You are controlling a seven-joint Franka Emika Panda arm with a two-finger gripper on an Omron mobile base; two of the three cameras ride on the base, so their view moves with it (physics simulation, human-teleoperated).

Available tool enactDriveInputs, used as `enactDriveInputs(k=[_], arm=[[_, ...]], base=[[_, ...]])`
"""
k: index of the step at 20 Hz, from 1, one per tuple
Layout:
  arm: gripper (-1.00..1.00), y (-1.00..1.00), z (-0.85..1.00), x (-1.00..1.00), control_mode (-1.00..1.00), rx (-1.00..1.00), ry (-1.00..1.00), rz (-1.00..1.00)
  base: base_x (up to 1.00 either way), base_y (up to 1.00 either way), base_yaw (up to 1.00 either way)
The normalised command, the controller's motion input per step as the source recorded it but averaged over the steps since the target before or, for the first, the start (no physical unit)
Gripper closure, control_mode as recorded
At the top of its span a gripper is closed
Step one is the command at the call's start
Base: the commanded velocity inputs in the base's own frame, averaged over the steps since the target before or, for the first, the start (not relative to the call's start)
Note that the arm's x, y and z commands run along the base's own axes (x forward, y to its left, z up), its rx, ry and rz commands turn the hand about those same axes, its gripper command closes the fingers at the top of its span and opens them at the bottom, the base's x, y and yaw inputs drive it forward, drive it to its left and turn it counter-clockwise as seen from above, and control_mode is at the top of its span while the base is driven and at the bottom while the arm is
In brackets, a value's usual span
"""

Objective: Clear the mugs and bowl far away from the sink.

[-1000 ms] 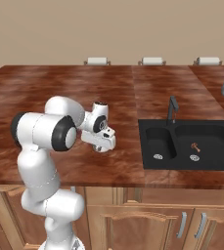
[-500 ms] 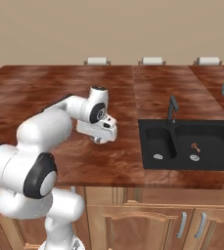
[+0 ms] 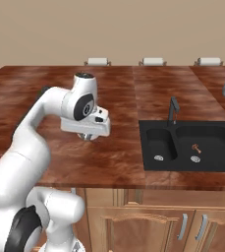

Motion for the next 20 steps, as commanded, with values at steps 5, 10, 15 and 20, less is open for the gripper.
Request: enactDriveInputs(k=[5, 10, 15, 20], arm=[[1.0, 0.13, 0.61, -0.54, -1.0, -0.04, -0.01, 0.04], [1.0, 0.13, 0.2, -0.34, -1.0, -0.01, 0.0, -0.11], [1.0, 0.0, 0.02, -0.57, -1.0, 0.05, 0.0, -0.13], [1.0, -0.03, -0.12, -0.18, 1.0, 0.02, 0.02, -0.04]], base=[[0.0, 0.0, 0.0], [0.0, 0.0, 0.0], [0.0, 0.0, 0.0], [0.0, -0.07, -0.01]])
